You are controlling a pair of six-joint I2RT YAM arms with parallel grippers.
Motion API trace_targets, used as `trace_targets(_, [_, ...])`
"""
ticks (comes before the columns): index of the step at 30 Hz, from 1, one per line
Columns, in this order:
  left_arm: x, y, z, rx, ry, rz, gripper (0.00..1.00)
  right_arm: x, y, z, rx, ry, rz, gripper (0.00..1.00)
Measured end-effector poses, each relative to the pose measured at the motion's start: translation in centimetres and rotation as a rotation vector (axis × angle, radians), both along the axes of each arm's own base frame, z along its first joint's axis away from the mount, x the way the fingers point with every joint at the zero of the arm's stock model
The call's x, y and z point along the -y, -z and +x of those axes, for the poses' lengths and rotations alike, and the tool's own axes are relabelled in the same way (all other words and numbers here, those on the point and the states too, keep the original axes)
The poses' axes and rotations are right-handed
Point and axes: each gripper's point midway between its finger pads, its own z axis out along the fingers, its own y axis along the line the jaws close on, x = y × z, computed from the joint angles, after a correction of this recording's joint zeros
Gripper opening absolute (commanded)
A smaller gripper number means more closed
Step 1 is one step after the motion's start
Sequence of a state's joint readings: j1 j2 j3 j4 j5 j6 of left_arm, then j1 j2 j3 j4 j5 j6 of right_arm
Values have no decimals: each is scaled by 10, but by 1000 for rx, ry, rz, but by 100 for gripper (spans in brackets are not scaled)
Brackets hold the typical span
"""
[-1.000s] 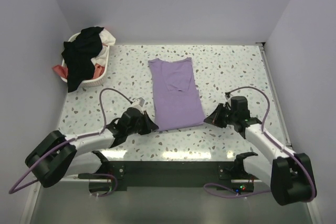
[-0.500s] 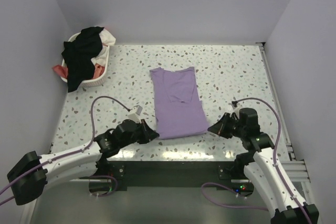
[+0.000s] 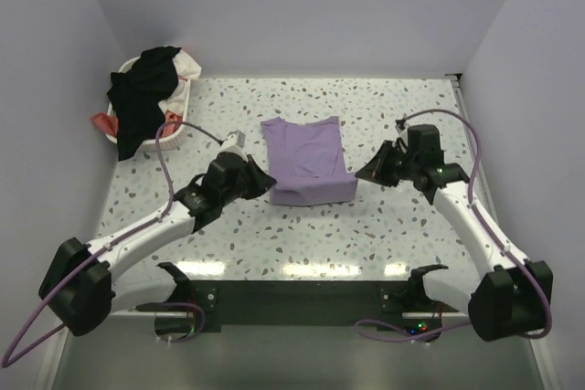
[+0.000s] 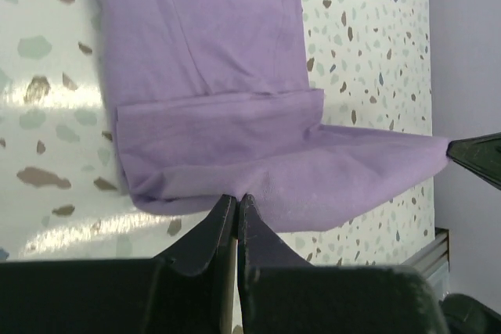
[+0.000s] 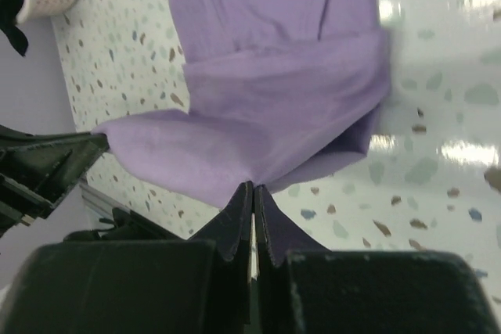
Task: Fold and stack the t-shirts
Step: Fold the tshirt
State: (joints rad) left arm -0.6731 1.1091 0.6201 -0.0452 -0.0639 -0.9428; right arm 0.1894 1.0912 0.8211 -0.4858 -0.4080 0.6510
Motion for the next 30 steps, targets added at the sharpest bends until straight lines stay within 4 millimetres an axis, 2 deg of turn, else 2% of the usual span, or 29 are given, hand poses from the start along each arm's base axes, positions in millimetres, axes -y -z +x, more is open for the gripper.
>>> trace_targets(6, [12, -15, 59, -2, 4, 31, 0, -13, -28, 73, 36, 6, 1, 0])
trace_targets(13, [13, -24, 131, -12, -10, 19, 0, -27, -35, 155, 46, 12, -3, 0])
trace_targets(20, [1, -5, 192, -62, -26, -6, 0, -40, -11, 224, 21, 8, 7, 0])
trace_targets(25, [-17, 16, 228, -98, -49, -27, 0, -48, 20, 268, 5, 6, 7, 0])
trace_targets(26, [-21, 21, 234, -103, -52, -30, 0, -49, 25, 276, 4, 5, 9, 2])
trace_targets(28, [-28, 34, 245, -113, -55, -38, 0, -51, 37, 287, -2, 2, 13, 19])
trace_targets(30, [-37, 48, 253, -124, -56, -46, 21, -54, 45, 297, 1, -6, 20, 37])
